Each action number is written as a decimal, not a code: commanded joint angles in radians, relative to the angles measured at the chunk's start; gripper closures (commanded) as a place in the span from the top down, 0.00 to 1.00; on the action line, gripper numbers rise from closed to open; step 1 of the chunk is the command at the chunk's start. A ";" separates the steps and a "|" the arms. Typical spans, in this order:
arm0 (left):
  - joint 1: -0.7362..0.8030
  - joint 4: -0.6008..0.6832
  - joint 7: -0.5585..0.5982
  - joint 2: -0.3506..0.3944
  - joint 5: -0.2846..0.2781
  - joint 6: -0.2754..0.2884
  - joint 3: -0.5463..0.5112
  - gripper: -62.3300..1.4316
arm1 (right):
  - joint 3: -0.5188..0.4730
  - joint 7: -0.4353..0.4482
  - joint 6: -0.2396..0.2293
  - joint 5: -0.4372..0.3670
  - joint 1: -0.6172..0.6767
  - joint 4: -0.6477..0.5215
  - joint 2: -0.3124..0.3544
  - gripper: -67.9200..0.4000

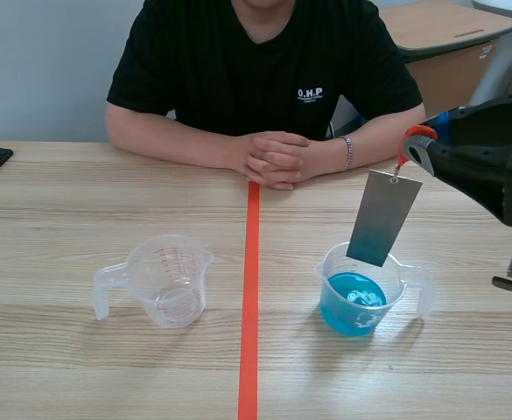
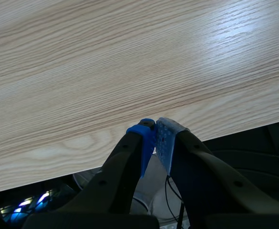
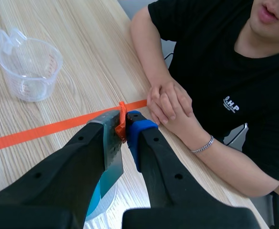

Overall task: Do the redox reaction experiment.
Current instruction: 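Hold the plate still in the solution, then raise the plate and point at it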

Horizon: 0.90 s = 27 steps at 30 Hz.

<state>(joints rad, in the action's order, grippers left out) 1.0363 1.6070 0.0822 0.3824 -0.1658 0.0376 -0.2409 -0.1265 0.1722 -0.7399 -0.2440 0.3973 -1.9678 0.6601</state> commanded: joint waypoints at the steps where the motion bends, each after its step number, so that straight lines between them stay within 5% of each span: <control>1: 0.010 0.011 0.014 -0.002 -0.003 0.002 -0.008 0.09 | -0.012 -0.011 -0.006 -0.035 -0.009 -0.028 0.022 0.03; 11: 0.010 0.011 0.014 -0.002 -0.003 0.002 -0.008 0.09 | -0.052 -0.135 -0.006 -0.200 0.014 -0.111 0.066 0.03; 27: 0.010 0.011 0.014 -0.002 -0.003 0.002 -0.008 0.09 | -0.180 -0.189 -0.006 -0.289 0.072 -0.179 0.065 0.03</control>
<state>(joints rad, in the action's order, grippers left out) 1.0363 1.6070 0.0822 0.3828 -0.1658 0.0376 -0.2409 -0.3038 -0.0296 -0.7399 -0.5220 0.4755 -2.1338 0.7120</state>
